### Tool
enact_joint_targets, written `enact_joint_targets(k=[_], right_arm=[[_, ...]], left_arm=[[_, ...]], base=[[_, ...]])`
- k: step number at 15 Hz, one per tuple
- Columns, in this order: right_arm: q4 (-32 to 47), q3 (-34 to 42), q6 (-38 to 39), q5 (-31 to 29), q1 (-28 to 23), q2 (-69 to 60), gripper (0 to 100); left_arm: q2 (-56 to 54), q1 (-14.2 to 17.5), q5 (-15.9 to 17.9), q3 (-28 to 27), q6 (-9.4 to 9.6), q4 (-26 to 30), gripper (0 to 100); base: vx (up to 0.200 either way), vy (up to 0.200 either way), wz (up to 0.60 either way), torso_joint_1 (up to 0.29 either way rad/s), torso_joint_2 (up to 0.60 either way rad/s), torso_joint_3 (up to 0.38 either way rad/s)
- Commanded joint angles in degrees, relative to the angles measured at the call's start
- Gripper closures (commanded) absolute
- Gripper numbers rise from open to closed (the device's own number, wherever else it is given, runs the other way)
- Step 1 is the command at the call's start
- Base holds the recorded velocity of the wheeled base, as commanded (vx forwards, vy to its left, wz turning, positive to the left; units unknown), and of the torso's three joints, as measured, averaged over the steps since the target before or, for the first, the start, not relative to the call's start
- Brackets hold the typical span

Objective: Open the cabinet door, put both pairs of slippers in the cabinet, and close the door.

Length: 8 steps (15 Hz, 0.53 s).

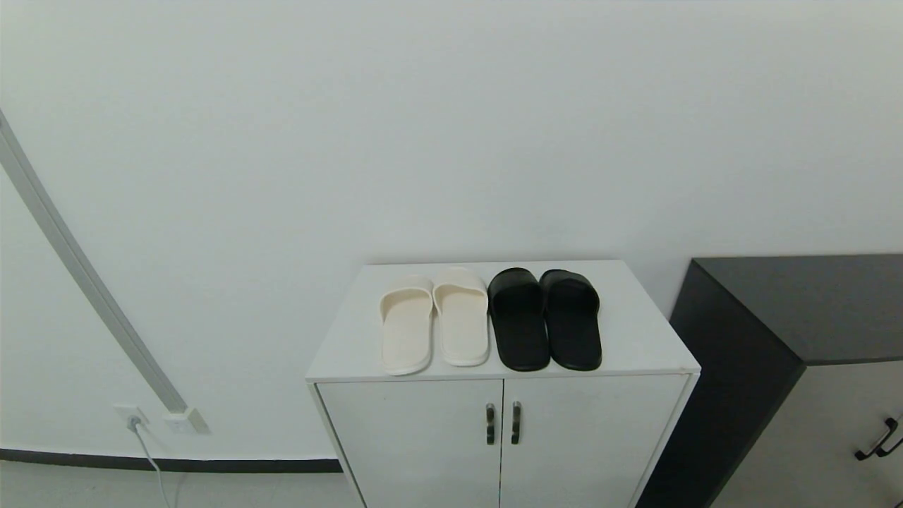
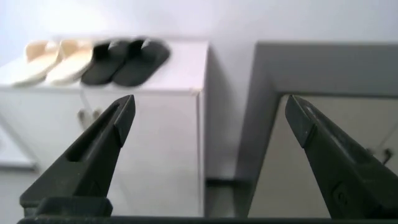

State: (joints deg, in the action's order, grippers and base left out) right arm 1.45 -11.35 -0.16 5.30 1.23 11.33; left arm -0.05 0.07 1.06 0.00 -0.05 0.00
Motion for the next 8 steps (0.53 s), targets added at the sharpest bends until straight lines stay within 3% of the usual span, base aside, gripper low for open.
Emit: enact_joint_targets(k=[1,2,3,5,8], right_arm=[[-7.43,0.45,2.27,5.24,0.70,19.96,0],[-7.87,0.45,2.27,5.33,0.70,20.40,0],[-18.06,-0.96,2.53,5.95,2.11,32.62,0],[-25.71,-5.35,5.87,5.60,4.48,44.84,0],[-28.17,-13.44,8.33,-1.00,14.24,55.74,0]], left_arm=[[0.05,0.01,-0.01,0.00,0.05,0.00,100],[0.05,0.01,-0.01,0.00,0.05,0.00,100],[0.05,-0.07,-0.01,0.00,0.05,0.00,100],[0.05,0.01,-0.01,0.00,-0.04,0.00,100],[0.05,-0.07,-0.01,0.00,-0.04,0.00,100]], base=[[0.000,0.000,0.00,0.000,0.00,0.000],[0.000,0.000,0.00,0.000,0.00,0.000],[0.000,0.000,0.00,0.000,0.00,0.000],[0.000,0.000,0.00,0.000,0.00,0.000],[0.000,0.000,0.00,0.000,0.00,0.000]])
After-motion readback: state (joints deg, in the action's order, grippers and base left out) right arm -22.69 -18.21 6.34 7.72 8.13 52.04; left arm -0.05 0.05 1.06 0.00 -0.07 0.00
